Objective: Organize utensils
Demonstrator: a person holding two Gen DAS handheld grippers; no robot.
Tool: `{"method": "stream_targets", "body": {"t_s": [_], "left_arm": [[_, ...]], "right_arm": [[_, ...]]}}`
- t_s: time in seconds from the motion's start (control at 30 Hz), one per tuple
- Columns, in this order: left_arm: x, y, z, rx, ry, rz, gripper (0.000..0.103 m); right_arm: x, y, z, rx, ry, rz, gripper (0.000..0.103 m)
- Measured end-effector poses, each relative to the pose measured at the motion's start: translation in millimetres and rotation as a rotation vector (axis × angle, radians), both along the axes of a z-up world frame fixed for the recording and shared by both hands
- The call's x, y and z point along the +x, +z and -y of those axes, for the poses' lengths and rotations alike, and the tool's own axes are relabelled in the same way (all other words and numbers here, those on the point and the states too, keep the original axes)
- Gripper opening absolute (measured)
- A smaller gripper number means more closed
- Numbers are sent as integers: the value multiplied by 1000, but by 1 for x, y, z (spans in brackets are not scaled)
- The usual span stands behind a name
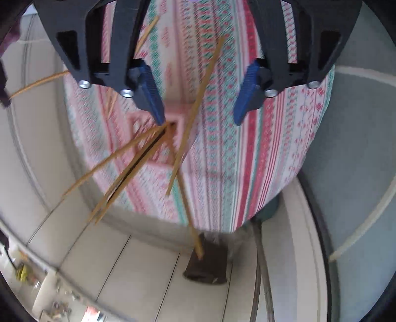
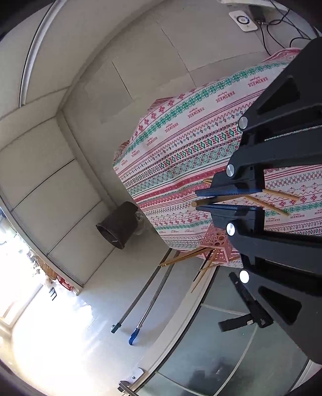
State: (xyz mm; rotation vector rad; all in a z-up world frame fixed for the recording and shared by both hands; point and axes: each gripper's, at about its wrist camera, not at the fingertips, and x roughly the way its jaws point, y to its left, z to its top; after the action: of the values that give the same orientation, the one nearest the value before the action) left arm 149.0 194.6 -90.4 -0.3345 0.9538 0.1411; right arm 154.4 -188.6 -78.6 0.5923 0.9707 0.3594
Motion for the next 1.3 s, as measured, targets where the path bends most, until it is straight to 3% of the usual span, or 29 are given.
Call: {"method": "stream_targets", "body": {"t_s": [0.13,0.3,0.4,0.5,0.57,0.9,1.07,1.3], "left_arm": [[33,9,10,87,-3,15,56],[65,-15,7,79,10,-71,47],[69,-29,1,44,34,-90,38],[65,-29,1,29,37,-65,18],[56,-20,3,41,38,-36,8],[-37,45,11,21,-9,122,4],[-76,84,20,74,-36,186,4],[-99,163,29,174,-22,318,4]], "right_arm": [[1,-2,0,-3,-1,-6,7],[3,-6,6,-6,-9,-19,7],[5,-9,10,-1,-15,-32,7],[5,-9,12,-3,-18,-34,7],[6,-8,13,-5,-19,-33,8],[3,-2,8,28,1,-16,9],[3,-3,3,47,17,-17,9],[1,-2,-1,56,20,-3,9]]}}
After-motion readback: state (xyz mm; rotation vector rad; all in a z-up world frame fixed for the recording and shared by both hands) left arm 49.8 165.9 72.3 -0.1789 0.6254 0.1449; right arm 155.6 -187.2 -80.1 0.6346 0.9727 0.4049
